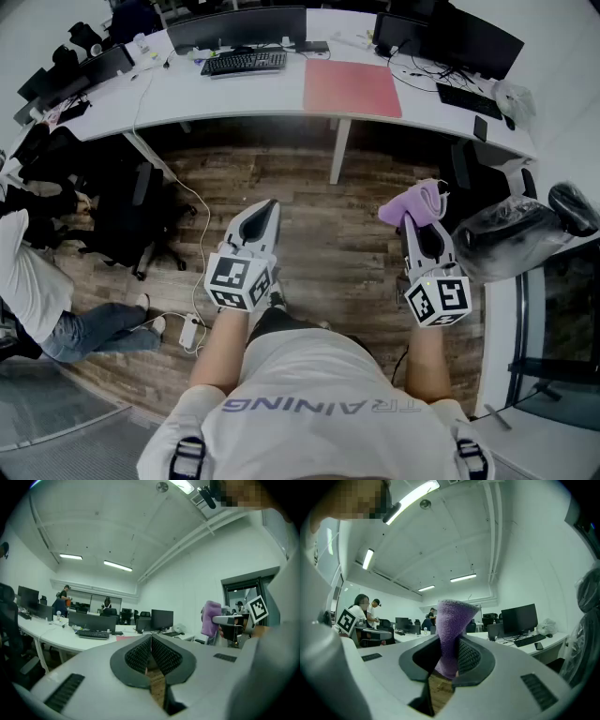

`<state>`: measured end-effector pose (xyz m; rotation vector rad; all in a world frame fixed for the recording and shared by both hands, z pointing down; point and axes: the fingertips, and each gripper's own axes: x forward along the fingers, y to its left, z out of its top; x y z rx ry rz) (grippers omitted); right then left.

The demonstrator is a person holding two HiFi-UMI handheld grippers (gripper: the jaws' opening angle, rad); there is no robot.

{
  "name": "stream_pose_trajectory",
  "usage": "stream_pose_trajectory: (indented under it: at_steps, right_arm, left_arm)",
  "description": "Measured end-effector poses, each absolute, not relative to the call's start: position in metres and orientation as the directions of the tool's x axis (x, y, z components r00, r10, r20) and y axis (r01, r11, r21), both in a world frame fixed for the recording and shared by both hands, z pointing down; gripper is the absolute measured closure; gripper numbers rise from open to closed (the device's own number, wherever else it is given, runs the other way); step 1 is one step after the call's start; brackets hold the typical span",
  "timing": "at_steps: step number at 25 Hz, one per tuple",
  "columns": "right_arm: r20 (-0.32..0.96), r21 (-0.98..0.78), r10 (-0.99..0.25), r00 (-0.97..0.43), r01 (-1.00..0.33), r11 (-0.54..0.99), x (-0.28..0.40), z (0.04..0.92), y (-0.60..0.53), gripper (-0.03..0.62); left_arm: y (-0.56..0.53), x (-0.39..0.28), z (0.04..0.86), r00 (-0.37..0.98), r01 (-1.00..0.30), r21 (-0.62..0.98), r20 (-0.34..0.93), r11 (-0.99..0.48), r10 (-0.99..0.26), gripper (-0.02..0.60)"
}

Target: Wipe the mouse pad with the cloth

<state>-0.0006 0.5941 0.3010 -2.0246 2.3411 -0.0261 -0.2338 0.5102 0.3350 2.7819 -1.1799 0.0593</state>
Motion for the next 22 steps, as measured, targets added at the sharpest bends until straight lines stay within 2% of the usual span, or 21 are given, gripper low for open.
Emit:
stream_pose_trajectory:
  at_steps: [13,22]
  right_arm:
    - [-0.013,-0.038,-0.989,-0.145,-0.989,0.145,0.003,0.308,0.591,0.5]
    - [-0.022,-0.1,-0.986,-0.166,-0.981,0.167,-0.003,0.314,0.569,0.5]
  left_arm:
    - [0.51,-0.227,0.34,0.701,-0.713,0.095,0.086,-0.695,-0.708,0.551]
    - [0.491,-0.24,0.347,0.692,-0.722,0.11,0.1,-0.683,-0.715,0.551]
